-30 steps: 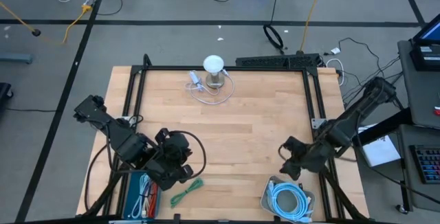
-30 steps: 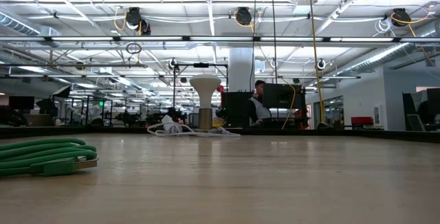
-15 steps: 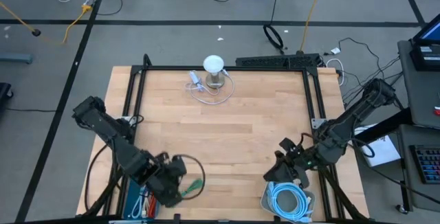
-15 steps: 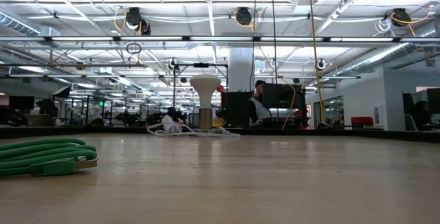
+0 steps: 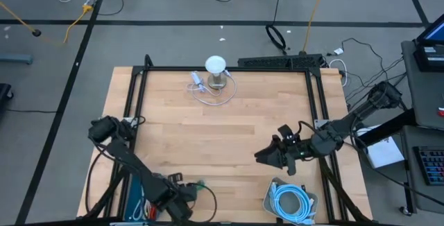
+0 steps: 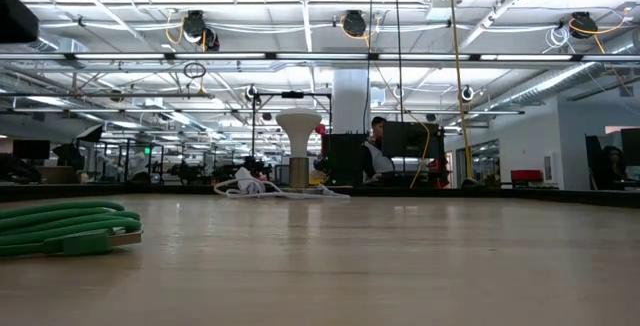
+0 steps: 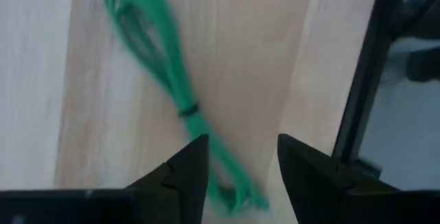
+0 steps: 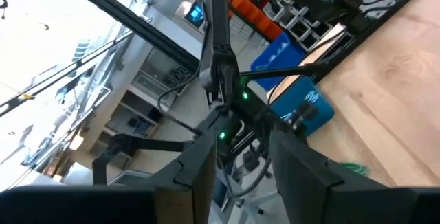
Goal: Pick & Place USB Port
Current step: Put the green charger cable into the blue bin
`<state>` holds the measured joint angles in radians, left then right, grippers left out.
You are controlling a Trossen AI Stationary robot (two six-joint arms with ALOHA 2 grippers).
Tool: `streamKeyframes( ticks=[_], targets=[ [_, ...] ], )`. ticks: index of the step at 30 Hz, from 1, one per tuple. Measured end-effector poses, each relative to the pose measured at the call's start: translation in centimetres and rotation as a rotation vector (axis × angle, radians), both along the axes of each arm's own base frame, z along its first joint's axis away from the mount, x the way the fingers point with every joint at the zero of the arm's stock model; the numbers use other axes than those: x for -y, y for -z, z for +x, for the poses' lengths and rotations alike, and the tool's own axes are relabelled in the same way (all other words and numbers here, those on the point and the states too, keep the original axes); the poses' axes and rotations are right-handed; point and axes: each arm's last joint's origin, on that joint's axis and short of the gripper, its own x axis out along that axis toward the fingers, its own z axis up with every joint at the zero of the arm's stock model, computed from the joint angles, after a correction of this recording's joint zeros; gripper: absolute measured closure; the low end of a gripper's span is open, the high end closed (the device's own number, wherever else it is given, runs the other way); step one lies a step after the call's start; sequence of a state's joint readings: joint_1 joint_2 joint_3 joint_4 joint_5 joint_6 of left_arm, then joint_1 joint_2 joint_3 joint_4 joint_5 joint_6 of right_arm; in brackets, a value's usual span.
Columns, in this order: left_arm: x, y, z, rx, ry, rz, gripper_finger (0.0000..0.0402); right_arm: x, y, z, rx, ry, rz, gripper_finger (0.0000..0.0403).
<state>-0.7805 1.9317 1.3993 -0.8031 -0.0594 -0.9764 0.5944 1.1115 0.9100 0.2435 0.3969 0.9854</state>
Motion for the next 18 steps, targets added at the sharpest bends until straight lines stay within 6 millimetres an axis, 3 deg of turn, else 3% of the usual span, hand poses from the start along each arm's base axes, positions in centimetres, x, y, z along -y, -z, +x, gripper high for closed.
streamKeyframes(
  ticks=[7, 18],
  targets=[
    [-1.0, 1.6, 1.3, -0.001, -0.03, 0.08, 0.0226, 0.2, 0.0, 0.1, 0.002, 0.03, -0.014, 0.027],
    [-2.9, 1.6, 3.1, 0.044, -0.041, 0.115, 0.0271, 0.3, -0.2, 0.1, 0.025, 0.054, -0.021, 0.027]
  ],
)
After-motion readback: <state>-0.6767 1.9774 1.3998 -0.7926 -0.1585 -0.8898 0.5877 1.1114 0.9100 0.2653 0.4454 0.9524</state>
